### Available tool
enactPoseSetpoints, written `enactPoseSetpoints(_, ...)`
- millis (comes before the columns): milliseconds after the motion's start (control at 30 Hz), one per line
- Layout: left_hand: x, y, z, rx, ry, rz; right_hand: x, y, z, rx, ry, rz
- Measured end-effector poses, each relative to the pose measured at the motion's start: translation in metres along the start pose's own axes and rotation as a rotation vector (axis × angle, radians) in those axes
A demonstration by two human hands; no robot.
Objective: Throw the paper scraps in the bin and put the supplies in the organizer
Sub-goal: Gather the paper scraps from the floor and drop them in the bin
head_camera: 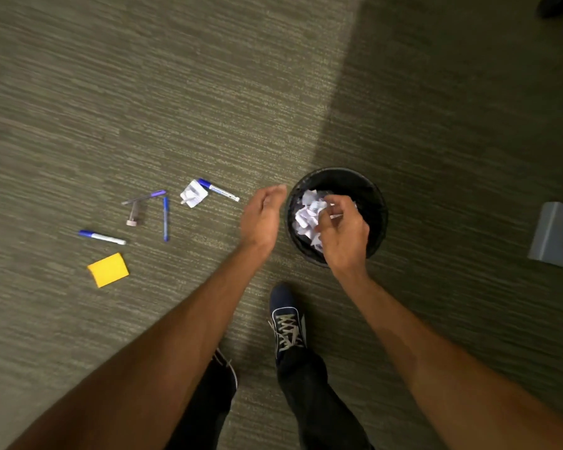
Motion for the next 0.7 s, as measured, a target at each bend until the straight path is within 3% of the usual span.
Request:
enactPoseSetpoints(133, 0.003, 0.073, 0.006, -0.308, -0.085, -0.134, 0.015, -0.038, 0.046, 0.031, 0.109, 0.099)
enactPoseSetpoints(300, -0.018, 0.15, 0.018, -0.513, -0.186, -0.179, 0.024, -0.119, 0.072, 0.09, 0.209, 0.244)
enactPoseSetpoints(533, -0.088, 0.22, 0.05, -0.593, -0.283, -0.174, 0.005, -0.249, 0.059, 0.085, 0.096, 0.345)
enactPoseSetpoints(700, -0.159, 0.247, 0.091, -0.71, -0.314, -0.134, -0.023, -0.342, 0.04, 0.139, 0.059, 0.326)
Point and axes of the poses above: each hand's wrist, its own x-axis away from the middle knuckle, its own y-axis out of the back of the hand, z = x × y, the point moved 7 cm from there along -x, towards the middle knuckle, and after that the axes turned 12 degrees about x, right-handed, at the moved point
